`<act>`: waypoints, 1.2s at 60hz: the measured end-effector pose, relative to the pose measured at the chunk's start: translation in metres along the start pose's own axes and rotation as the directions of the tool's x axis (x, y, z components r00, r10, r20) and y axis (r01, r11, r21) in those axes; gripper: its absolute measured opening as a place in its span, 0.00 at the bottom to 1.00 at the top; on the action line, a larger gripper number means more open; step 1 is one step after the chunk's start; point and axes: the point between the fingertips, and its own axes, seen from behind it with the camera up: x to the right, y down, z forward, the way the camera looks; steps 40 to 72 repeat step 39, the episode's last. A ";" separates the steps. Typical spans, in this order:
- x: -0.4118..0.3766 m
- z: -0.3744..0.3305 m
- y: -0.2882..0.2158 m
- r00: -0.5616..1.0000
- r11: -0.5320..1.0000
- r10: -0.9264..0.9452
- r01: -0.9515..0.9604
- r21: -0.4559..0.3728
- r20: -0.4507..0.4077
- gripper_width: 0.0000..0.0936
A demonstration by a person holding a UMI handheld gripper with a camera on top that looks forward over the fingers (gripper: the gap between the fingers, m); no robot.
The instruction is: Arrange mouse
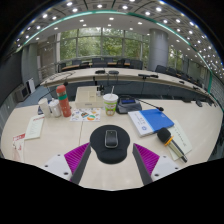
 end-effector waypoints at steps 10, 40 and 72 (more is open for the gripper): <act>0.001 -0.092 0.022 1.000 0.999 0.004 -0.004 0.034 0.010 0.91; 0.000 -0.212 0.074 0.999 0.996 -0.042 0.039 0.079 0.033 0.91; 0.000 -0.212 0.074 0.999 0.996 -0.042 0.039 0.079 0.033 0.91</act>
